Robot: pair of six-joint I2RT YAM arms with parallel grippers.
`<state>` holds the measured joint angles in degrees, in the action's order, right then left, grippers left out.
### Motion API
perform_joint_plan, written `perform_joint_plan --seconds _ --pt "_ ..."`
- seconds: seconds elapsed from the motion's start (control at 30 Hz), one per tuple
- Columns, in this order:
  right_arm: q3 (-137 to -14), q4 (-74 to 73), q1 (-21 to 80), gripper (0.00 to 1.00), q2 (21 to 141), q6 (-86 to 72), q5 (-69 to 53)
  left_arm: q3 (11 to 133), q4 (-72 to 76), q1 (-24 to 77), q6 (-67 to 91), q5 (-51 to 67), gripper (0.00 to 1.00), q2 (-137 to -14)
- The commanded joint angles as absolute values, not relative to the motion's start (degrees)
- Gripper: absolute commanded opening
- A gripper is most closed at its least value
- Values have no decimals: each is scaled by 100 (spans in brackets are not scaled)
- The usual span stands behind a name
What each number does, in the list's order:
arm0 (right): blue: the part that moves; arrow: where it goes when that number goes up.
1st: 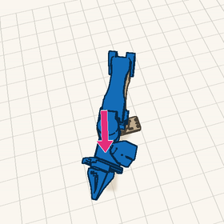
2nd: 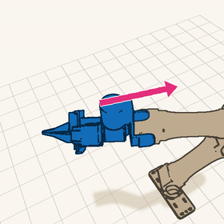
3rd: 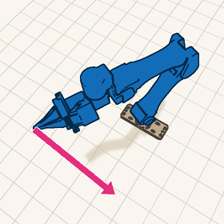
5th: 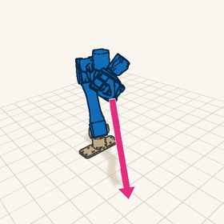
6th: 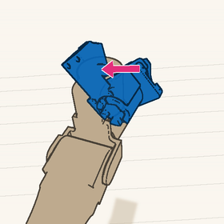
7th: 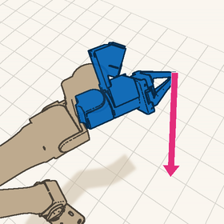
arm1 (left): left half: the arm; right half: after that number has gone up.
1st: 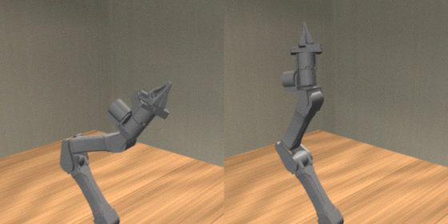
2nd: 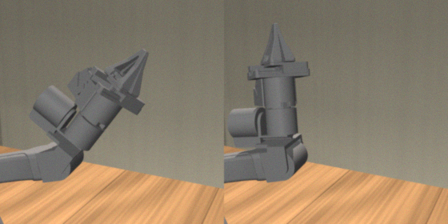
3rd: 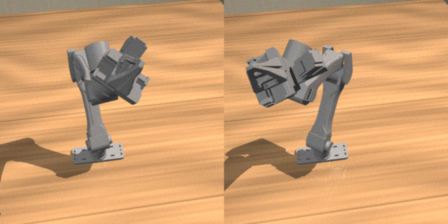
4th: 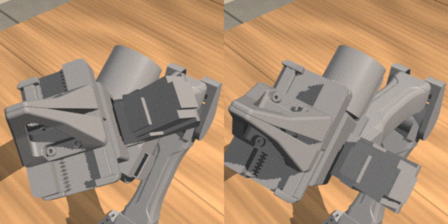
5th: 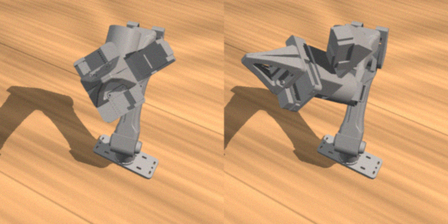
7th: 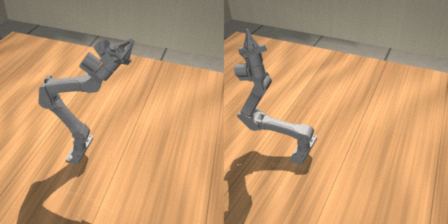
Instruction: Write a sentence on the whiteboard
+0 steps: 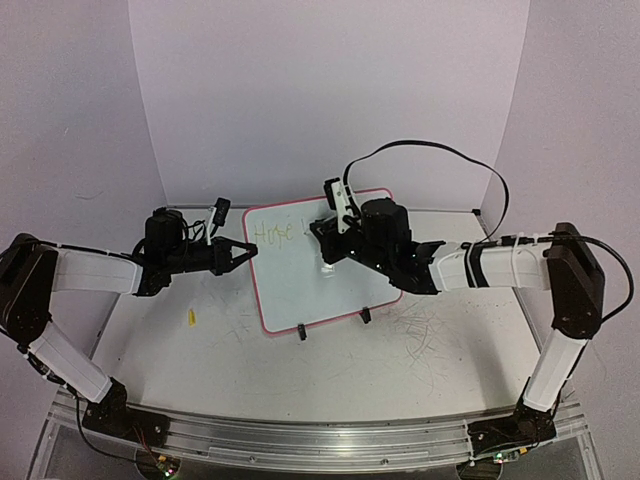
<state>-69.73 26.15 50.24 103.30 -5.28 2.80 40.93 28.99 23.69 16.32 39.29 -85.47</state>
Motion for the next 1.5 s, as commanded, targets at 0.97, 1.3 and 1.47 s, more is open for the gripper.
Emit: perform_joint_plan --seconds 0.97,1.3,1.47 --pt "-7347 2757 4852 0 10368 -509 568 4289 2781 2400 1016 3353 0 -8473" --pt "-6983 2750 4849 0 10141 -677 650 4297 2774 2402 1020 3372 0 -8490" --pt "-6827 2721 4858 0 10101 -804 526 4294 2772 2406 1020 3360 0 -8490"
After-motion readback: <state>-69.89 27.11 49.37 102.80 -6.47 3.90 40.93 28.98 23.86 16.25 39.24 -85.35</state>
